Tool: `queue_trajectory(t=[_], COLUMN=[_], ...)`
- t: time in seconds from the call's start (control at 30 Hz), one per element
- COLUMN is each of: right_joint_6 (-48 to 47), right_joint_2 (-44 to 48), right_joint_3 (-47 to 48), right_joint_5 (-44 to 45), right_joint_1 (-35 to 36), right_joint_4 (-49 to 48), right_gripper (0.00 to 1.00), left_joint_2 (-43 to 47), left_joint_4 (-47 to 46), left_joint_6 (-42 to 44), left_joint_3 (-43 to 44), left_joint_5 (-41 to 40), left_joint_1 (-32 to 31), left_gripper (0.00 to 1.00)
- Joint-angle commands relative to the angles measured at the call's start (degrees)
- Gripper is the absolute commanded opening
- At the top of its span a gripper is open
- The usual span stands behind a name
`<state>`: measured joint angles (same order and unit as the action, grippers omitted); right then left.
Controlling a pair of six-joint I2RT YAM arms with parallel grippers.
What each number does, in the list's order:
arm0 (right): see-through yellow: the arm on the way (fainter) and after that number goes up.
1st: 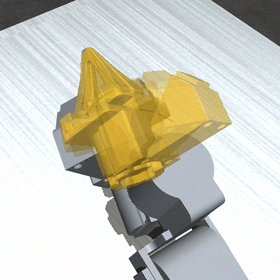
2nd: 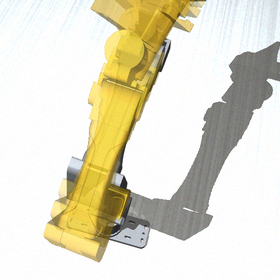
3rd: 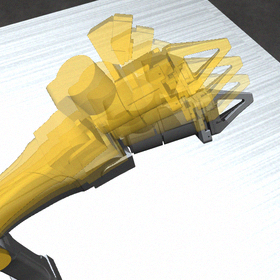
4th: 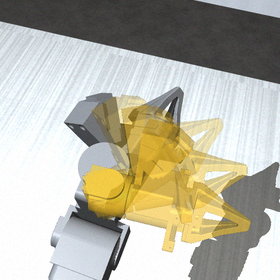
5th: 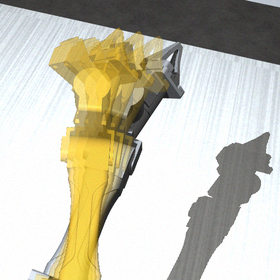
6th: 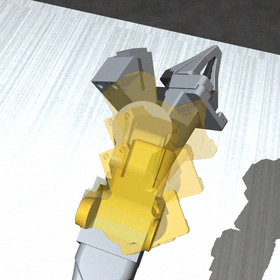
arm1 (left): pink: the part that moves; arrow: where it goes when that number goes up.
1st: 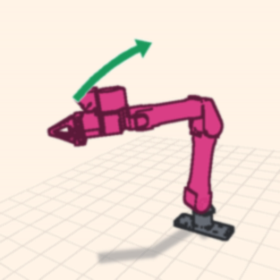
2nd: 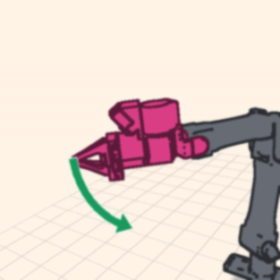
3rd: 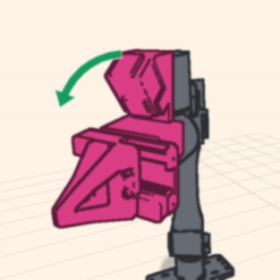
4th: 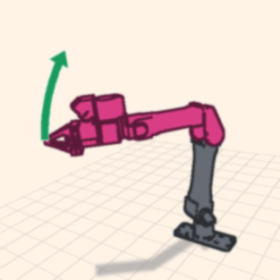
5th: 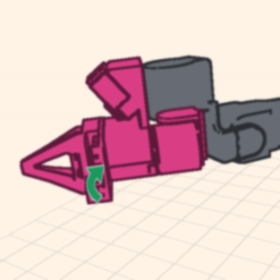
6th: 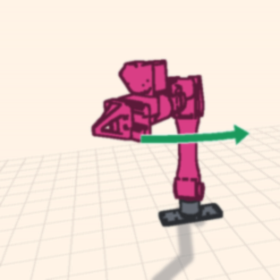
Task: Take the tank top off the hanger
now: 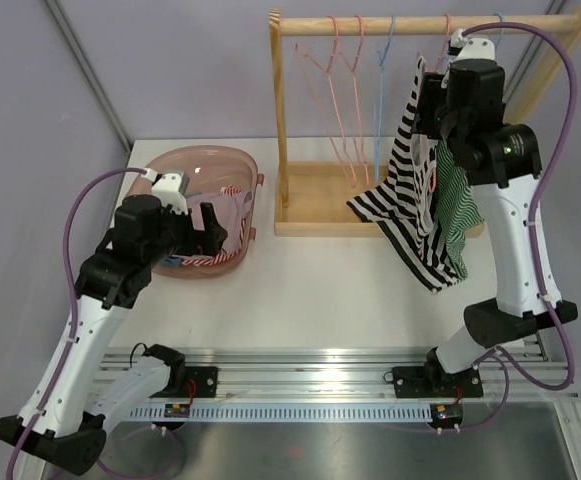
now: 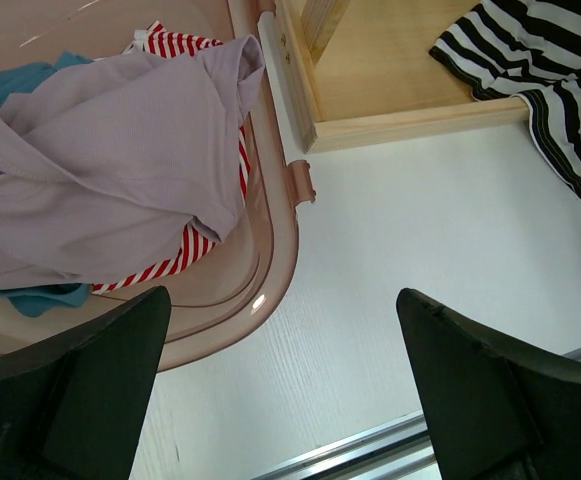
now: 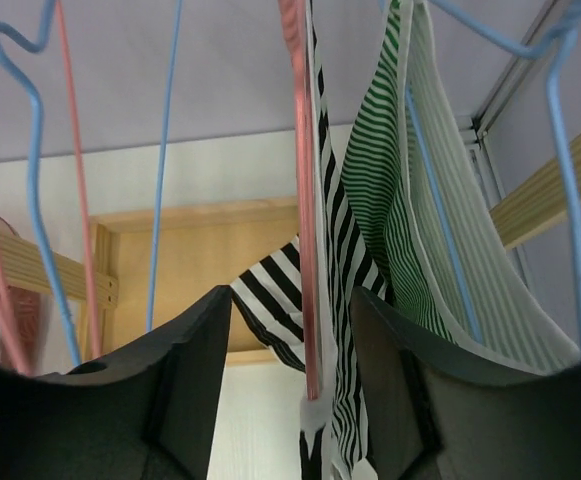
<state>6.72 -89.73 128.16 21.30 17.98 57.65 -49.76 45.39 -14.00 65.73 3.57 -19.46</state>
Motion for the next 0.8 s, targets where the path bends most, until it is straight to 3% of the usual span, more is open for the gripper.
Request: queue_trajectory(t=[0.0,0.07,0.13,0.17,0.27,0.37,0.77], right_joint_6=[-1.5,-1.9,-2.1,-2.0,-2.0,-2.0,-0.2], right_joint_2=[-2.4,-3.5,-4.2,-4.3,-4.4,-4.5,-0.5], right_joint_3=[2.6,3.2,3.9,4.4,4.9,6.1,12.6], right_joint_5=[-1.8,-3.0,-3.8,-4.2,-4.7,-6.2,-10.5], right_joint_1=[-1.5,-2.5,-2.9,-2.9,-2.9,-2.9,-2.9], right_joint_4=[1.7,1.5,1.5,1.4,1.6,2.2,3.5], right_gripper=[0.58,0.55,0.38,0.24,0.15,0.00,0.00], left_joint_2=[1.0,1.2,1.6,2.1,2.5,2.3,4.2], left_joint_4=[-1.6,-1.4,-1.0,-0.9,-1.4,-1.4,-4.3], left_joint_6=[2.0,2.5,2.7,2.8,2.9,2.7,-0.6], left_joint_3=[-1.1,-1.8,-2.6,-2.8,-3.9,-3.9,-3.2], left_joint_5=[1.9,1.9,1.5,1.4,1.8,2.8,5.1], left_joint_1=[-0.1,-0.1,-0.1,-0.1,-0.1,-0.1,-3.6], left_gripper=[0.99,0.99,0.99,0.99,0.99,0.99,0.99])
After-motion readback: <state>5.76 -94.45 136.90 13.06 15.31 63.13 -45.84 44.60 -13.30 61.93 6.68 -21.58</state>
